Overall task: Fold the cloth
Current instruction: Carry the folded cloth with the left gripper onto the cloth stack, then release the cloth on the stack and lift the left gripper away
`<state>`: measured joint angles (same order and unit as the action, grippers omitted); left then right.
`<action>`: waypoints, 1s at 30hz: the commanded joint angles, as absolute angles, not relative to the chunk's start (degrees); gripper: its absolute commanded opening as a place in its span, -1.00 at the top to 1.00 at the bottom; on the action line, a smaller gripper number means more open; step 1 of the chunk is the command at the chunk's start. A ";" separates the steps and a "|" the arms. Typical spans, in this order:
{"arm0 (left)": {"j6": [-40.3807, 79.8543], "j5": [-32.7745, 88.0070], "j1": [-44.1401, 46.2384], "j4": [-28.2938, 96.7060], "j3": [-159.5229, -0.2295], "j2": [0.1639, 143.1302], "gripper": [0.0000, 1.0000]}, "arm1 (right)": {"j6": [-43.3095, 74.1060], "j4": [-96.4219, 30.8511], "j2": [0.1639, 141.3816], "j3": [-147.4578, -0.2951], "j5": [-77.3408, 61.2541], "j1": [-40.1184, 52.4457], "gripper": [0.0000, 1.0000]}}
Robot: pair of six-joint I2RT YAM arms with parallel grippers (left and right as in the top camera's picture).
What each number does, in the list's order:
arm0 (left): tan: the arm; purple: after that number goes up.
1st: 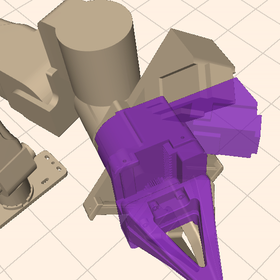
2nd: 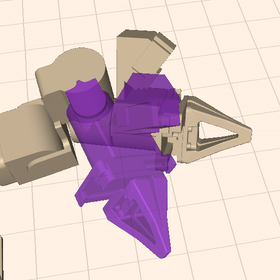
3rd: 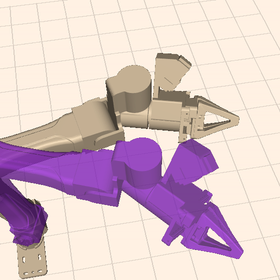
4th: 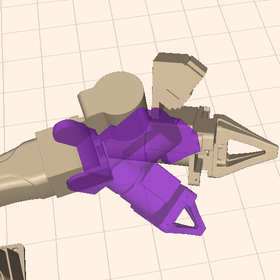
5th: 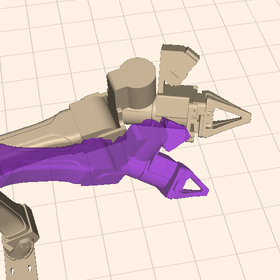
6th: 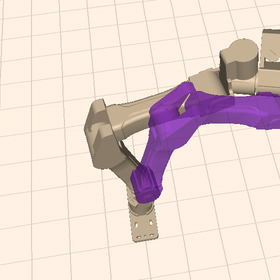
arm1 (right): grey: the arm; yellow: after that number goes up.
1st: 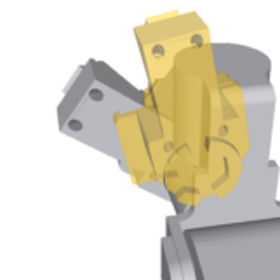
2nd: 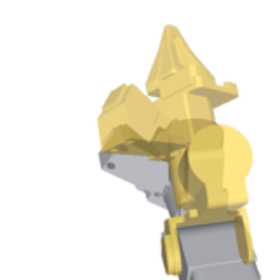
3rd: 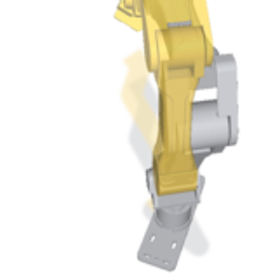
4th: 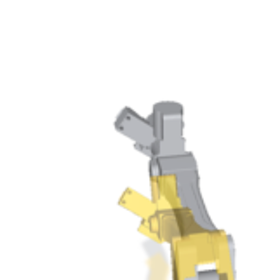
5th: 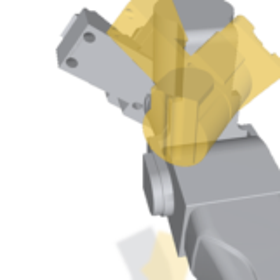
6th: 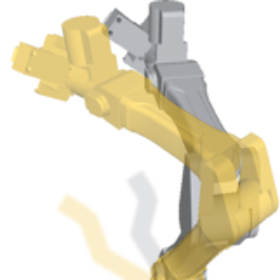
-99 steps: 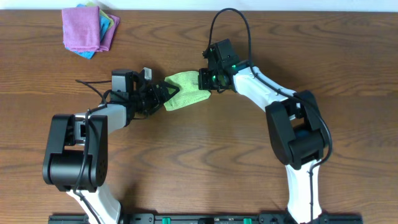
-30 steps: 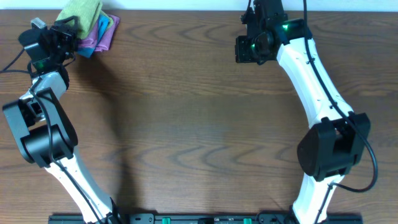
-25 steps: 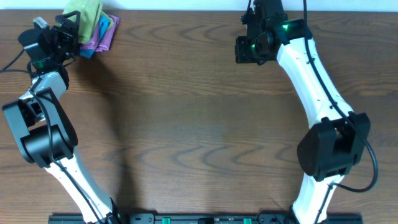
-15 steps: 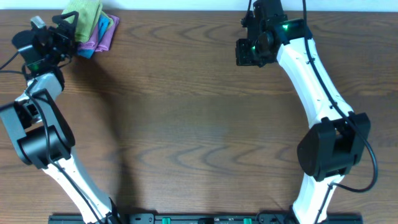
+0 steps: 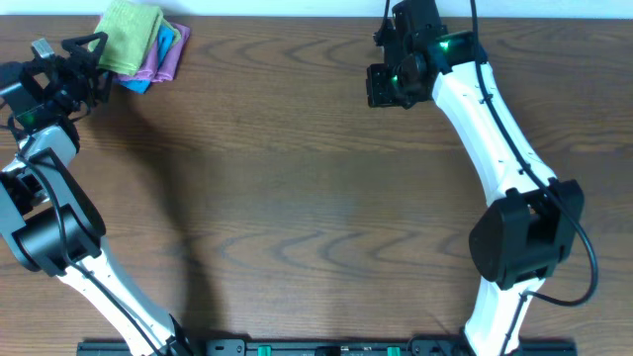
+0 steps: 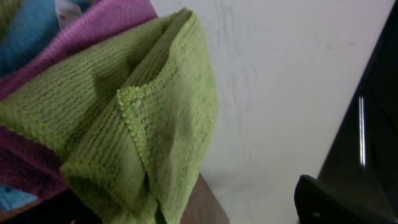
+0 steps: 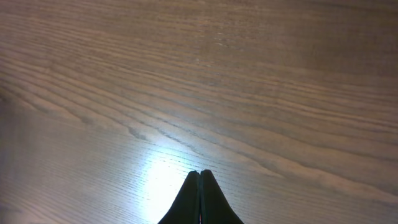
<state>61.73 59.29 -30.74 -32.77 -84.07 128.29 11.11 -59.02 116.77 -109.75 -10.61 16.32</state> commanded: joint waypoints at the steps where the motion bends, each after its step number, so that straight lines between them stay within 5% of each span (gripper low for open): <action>1: 61.76 62.89 -30.98 -31.59 -85.38 127.55 -0.91 | 11.75 -59.27 116.44 -110.30 -10.55 16.60 0.97; 26: 49.43 70.48 -38.00 -23.79 -85.38 127.04 -0.91 | 11.73 -59.70 115.72 -110.32 -10.92 16.58 0.97; 30: 46.11 73.47 -37.95 -23.79 -85.38 124.40 -0.92 | 10.66 -60.80 111.94 -110.41 -8.01 16.45 0.52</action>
